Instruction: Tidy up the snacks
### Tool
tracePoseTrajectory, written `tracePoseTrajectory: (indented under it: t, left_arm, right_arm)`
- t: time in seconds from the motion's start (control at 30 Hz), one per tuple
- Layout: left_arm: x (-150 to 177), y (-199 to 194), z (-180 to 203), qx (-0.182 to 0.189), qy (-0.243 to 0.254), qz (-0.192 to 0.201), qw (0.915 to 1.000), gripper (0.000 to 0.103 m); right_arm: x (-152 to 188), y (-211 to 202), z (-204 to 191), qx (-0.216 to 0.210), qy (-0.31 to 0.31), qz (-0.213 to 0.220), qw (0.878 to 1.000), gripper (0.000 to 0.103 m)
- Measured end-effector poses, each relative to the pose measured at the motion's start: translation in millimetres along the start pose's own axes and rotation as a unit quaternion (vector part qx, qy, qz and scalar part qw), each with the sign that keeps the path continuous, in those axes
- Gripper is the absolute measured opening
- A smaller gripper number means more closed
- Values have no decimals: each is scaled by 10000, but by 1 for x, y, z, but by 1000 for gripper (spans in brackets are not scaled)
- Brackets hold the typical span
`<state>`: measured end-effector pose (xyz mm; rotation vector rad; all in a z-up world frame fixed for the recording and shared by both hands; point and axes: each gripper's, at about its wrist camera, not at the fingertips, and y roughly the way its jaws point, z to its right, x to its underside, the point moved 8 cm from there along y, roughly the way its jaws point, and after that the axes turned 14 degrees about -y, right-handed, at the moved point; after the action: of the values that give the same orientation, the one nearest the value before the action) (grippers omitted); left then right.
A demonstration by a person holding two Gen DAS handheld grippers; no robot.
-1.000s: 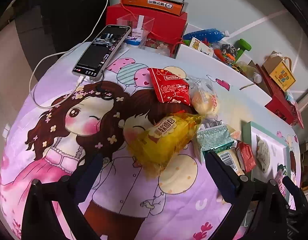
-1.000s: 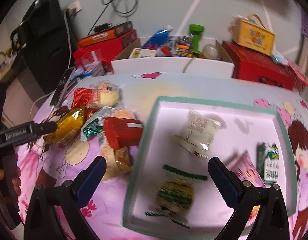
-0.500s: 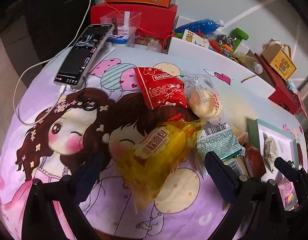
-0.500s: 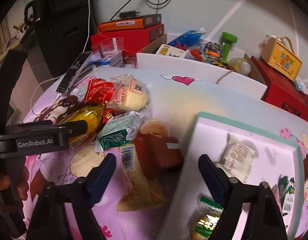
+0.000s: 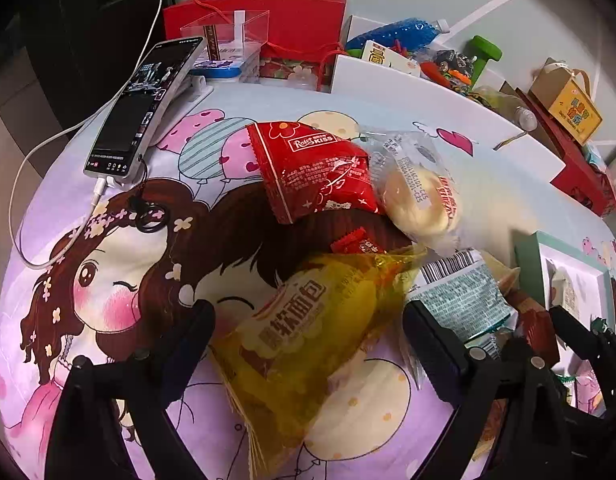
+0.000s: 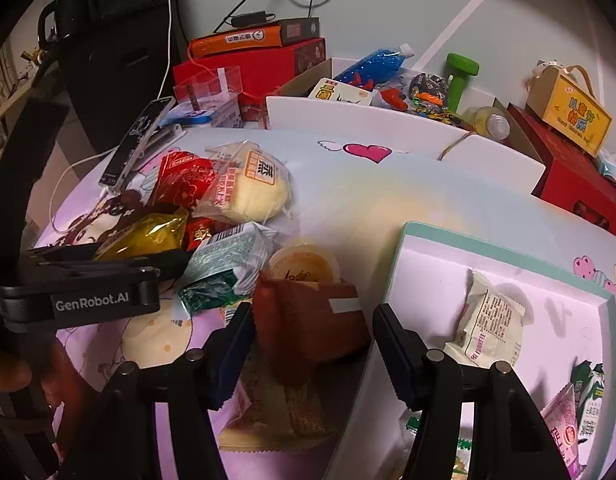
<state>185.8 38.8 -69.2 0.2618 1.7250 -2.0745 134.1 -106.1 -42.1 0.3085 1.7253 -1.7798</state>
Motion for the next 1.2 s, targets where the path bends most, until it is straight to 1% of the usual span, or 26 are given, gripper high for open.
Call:
tracePoseTrajectory:
  t: [0.03, 0.07, 0.1, 0.2, 0.23, 0.27, 0.33, 0.4, 0.43, 0.53, 0.67, 0.87, 1.03, 1.2]
  left_arm:
    - [0, 1, 0, -1, -2, -6, 10000, 93]
    - [0, 1, 0, 8, 1, -20, 10000, 84]
    - [1, 2, 1, 27, 5, -53, 10000, 84]
    - [3, 2, 3, -46, 98, -47, 9999, 83]
    - [3, 1, 4, -60, 127, -43, 9999, 82]
    - [4, 0, 5, -67, 157, -37, 9998, 78]
    - [4, -2, 6, -37, 156, -28, 9999, 74]
    - [4, -4, 7, -12, 137, -29, 9999, 66]
    - [4, -5, 8, 8, 133, -33, 9999, 65]
    - [4, -8, 9, 56, 121, -38, 9999, 63]
    - [5, -17, 10, 25, 89, 23, 10000, 61]
    - [5, -38, 11, -5, 86, 174, 9998, 61]
    - [11, -52, 11, -42, 85, 215, 9997, 61]
    - [17, -65, 17, 54, 129, 280, 9995, 61]
  right_arm:
    - [0, 0, 0, -3, 4, 13, 10000, 59]
    - [-1, -1, 0, -34, 8, 39, 10000, 54]
    - [-1, 0, -1, -124, 25, 38, 9999, 46]
    - [-1, -1, -2, -141, 28, 29, 9999, 44]
    - [-1, -1, -2, -141, 26, 27, 9999, 43]
    - [-1, -2, -2, -137, 30, 32, 9999, 42]
    - [-2, -5, 0, -128, 51, 71, 9999, 38]
    - [-4, -9, 2, -111, 69, 109, 9999, 35]
    - [-5, -11, 3, -113, 83, 119, 9998, 33]
    - [-5, -16, 6, -137, 140, 143, 9997, 31]
    - [-6, -24, 10, -200, 244, 207, 9993, 30]
    - [-9, -42, 12, -281, 353, 329, 9984, 28]
    - [-10, -61, 9, -286, 304, 434, 9982, 28]
    - [-8, -82, 10, -268, 329, 577, 9974, 27]
